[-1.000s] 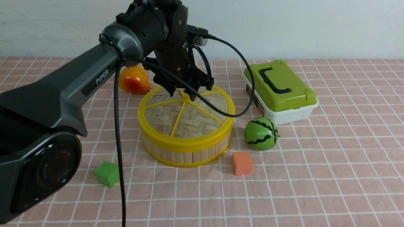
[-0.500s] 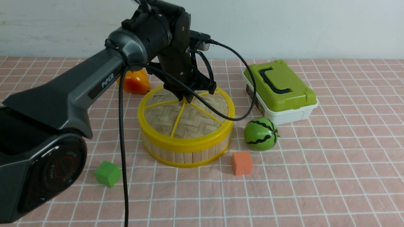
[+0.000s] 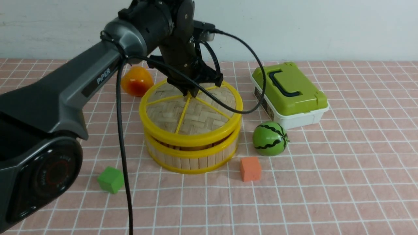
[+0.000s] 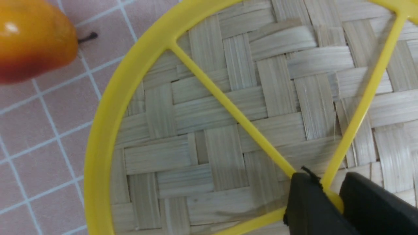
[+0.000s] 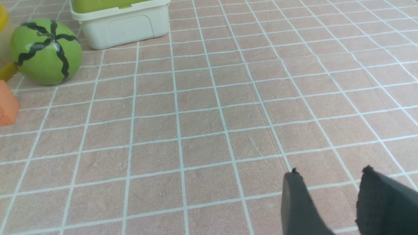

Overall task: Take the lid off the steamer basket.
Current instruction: Use the left arm to lift the lid of the steamer, then use the left arm to place the steamer lid on the table

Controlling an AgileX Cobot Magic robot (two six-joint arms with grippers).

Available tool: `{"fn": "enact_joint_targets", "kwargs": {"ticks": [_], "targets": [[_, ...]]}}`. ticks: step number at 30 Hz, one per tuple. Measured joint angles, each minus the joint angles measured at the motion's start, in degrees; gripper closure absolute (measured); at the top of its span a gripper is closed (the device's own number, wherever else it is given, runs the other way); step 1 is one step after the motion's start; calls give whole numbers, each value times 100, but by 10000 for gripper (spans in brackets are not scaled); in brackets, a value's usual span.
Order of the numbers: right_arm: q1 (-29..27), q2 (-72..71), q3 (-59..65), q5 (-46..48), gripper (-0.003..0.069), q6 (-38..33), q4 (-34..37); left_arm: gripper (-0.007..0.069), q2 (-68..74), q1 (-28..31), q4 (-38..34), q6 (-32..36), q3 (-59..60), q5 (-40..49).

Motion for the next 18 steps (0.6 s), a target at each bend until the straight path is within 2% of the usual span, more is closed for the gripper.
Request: {"fn": "enact_joint_targets", "kwargs": {"ticks": [10,18], "targets": [[0,0,0,0,417,0,0,521,-671,144,663,35,-464,297],[0,0,0,0,417,0,0,521,-734,1426,270,-13,-346,297]]}}
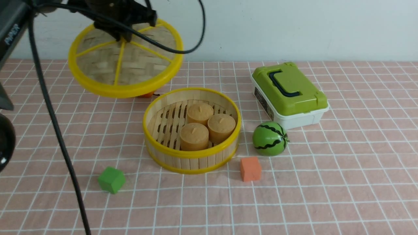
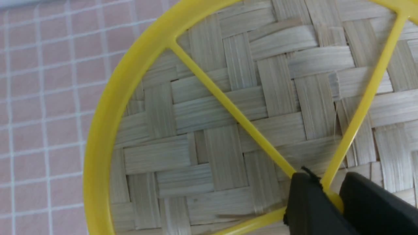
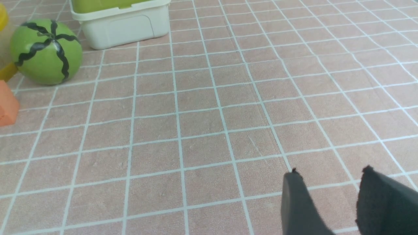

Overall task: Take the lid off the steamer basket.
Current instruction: Use the left arm to place the steamer lid on the table

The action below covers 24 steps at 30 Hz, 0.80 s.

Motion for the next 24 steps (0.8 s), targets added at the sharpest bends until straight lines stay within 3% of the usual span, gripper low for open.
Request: {"fn": "enact_joint_targets", "kwargs": {"ticks": [7,12,24], "targets": [[0,0,0,0,417,0,0,521,-28,564,-252,30,1317,0],[0,0,0,0,417,0,0,521,169,600,133,-173,2235,-503],[0,0,0,0,417,0,0,521,309,633,594,-465,2458,-728]]}}
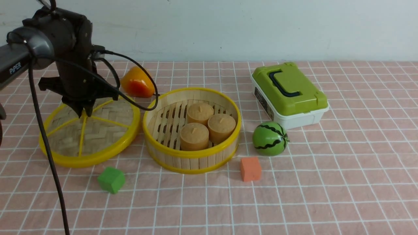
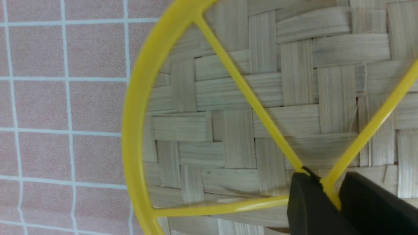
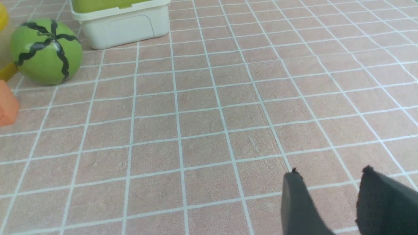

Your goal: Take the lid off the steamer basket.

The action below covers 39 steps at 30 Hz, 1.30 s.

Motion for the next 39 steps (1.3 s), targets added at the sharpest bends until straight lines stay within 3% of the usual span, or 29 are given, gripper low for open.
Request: {"fn": "enact_joint_targets", "kwargs": {"ticks": [8,18,20,25,27,32,34,35,36,39], "targets": [[0,0,0,0,417,0,0,521,-127,0,-191,-43,34,-8],[0,0,0,0,417,0,0,514,336,0,62,-658,45,-235],[0,0,0,0,417,0,0,479,336,0,98,-687,45,-249],[0,0,0,0,417,0,0,295,173,0,130,-501,45,-208],[0,0,0,0,417,0,0,274,-152,0,76,-437,52,-180],[0,0,0,0,417,0,0,349,-1258,0,-211,-315,65,-174],[0,0,0,0,417,0,0,454,-2311,0,-607,-88,65,-182],[0,0,0,0,417,0,0,463,-2388,0,-607,-88,65,-182],[0,0,0,0,417,0,0,531,-2994,0,-783,16,96,-266],[0,0,0,0,417,0,0,633,-3990,0,-921,140,469,-649]]}}
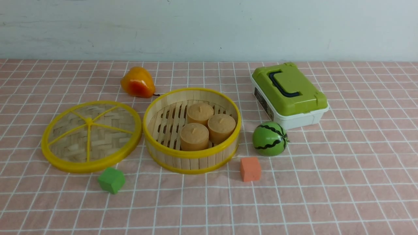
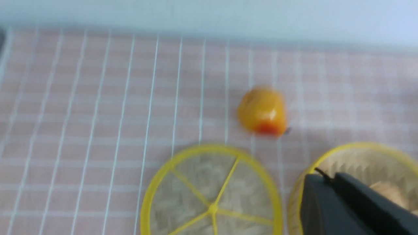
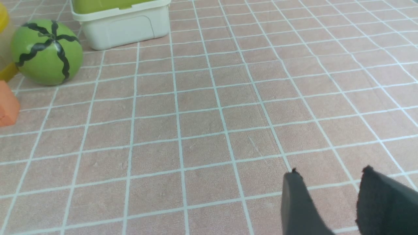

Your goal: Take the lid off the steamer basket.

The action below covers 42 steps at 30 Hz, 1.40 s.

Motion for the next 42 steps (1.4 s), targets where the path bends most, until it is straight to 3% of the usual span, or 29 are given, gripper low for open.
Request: {"fn": "enact_joint_targets", "kwargs": {"ticks": [3,8,13,21,36,42], "targets": [[0,0,0,0,417,0,0,637,-896,0,-3,23,625,-404],[0,0,0,0,417,0,0,637,-2544,0,-56,29,2656,-1410],[0,0,0,0,417,0,0,637,-4062,0,-659,40,5130,-2328],[0,0,0,0,417,0,0,637,-5718,0,-1396,57,7763,-3315],[0,0,0,0,417,0,0,637,-6359,-109,-1533,57,9174,-3396],[0,0,0,0,417,0,0,637,-7522,-150,-1133,57,10105,-4560]]}}
